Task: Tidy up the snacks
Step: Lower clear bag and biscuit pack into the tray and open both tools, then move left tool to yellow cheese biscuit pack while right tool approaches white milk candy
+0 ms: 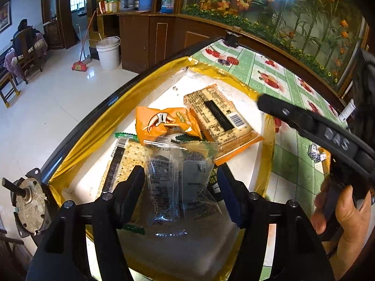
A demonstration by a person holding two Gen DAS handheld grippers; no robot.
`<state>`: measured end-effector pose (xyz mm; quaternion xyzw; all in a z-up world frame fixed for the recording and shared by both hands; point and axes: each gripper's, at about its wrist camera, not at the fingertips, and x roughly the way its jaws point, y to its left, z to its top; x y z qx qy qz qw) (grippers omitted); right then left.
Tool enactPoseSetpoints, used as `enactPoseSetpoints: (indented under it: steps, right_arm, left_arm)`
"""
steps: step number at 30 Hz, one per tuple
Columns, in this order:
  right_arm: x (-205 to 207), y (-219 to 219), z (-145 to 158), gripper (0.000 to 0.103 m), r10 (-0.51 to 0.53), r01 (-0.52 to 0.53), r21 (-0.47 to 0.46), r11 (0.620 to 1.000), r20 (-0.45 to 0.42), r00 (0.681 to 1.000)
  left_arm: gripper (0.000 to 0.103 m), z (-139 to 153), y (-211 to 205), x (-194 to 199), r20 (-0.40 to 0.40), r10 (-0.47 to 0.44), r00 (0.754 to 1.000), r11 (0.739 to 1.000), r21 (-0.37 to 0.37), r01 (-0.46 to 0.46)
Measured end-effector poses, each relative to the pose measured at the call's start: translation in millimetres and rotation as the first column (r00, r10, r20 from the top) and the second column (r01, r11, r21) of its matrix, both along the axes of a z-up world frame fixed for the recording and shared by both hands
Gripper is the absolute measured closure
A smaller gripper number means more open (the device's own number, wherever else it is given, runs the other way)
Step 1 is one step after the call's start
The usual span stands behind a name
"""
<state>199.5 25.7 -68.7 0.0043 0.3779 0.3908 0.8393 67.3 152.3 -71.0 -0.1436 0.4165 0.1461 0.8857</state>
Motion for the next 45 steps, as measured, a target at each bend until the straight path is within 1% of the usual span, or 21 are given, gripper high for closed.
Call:
enactPoseSetpoints:
  steps: [2, 4, 5, 6, 13, 24, 29, 31, 33, 35, 40, 43, 45]
  right_arm:
    - [-7.0, -20.2, 5.1, 0.034, -0.029, 0.029, 0.019, 0.999, 0.004, 1.0]
    - [-13.2, -39.3, 7.5, 0.033, -0.056, 0.056, 0.032, 0.998, 0.004, 0.998]
    - [-16.3, -48.1, 8.2, 0.033, -0.072, 0.072, 0.032, 0.997, 0.003, 0.997]
    - [-19.4, -57.3, 8.0, 0.033, -0.085, 0.085, 0.032, 0.996, 0.0, 0.996]
    - [-34.8, -118.6, 4.3, 0.033, -0.182, 0.182, 0.035, 0.983, -0.017, 0.983]
    - [-61.8, -184.5, -0.4, 0.031, -0.278, 0.279, 0.047, 0.959, -0.032, 0.96]
    - [-71.9, -215.8, 0.4, 0.029, -0.326, 0.327, 0.04, 0.944, -0.025, 0.945]
    - [-75.2, -231.5, 0.0, 0.027, -0.355, 0.355, 0.039, 0.934, -0.022, 0.935]
    - [-78.0, -245.9, -1.5, 0.027, -0.382, 0.382, 0.037, 0.923, -0.022, 0.924]
    - [-80.4, -261.1, -4.1, 0.026, -0.409, 0.41, 0.035, 0.912, -0.028, 0.912]
    - [-84.4, -289.4, -7.4, 0.026, -0.456, 0.457, 0.025, 0.889, -0.028, 0.889]
    - [-86.5, -304.6, -7.7, 0.026, -0.48, 0.48, 0.026, 0.877, -0.028, 0.877]
    - [-87.5, -310.8, -8.4, 0.026, -0.492, 0.492, 0.022, 0.87, -0.026, 0.87]
  left_arm:
    - [0.039, 6.7, -4.7, -1.8, 0.019, -0.002, 1.0, 1.0, 0.013, 0.002]
    - [0.035, 12.1, -11.4, -2.8, 0.034, -0.007, 0.999, 1.0, 0.03, 0.006]
    - [0.031, 14.2, -14.9, -1.9, 0.039, -0.009, 0.999, 0.999, 0.035, 0.007]
    - [0.031, 16.3, -19.0, -3.0, 0.046, -0.014, 0.999, 0.999, 0.038, 0.012]
    - [0.031, 26.4, -48.9, -4.8, 0.053, -0.064, 0.997, 0.997, 0.056, 0.061]
    - [0.031, 33.6, -86.8, -9.2, 0.06, -0.117, 0.991, 0.99, 0.087, 0.112]
    - [0.03, 28.1, -101.9, -4.8, 0.041, -0.15, 0.988, 0.987, 0.06, 0.148]
    - [0.03, 26.7, -110.6, -3.2, 0.037, -0.168, 0.985, 0.984, 0.057, 0.166]
    - [0.031, 25.2, -120.2, -0.3, 0.029, -0.189, 0.981, 0.981, 0.054, 0.188]
    - [0.031, 23.6, -128.8, 3.2, 0.023, -0.213, 0.977, 0.977, 0.031, 0.212]
    - [0.031, 22.3, -155.3, 17.9, 0.013, -0.277, 0.961, 0.961, 0.006, 0.276]
    - [0.031, 21.2, -170.0, 29.7, 0.01, -0.313, 0.95, 0.949, -0.032, 0.313]
    - [0.031, 19.4, -181.6, 38.2, 0.011, -0.346, 0.938, 0.936, -0.061, 0.346]
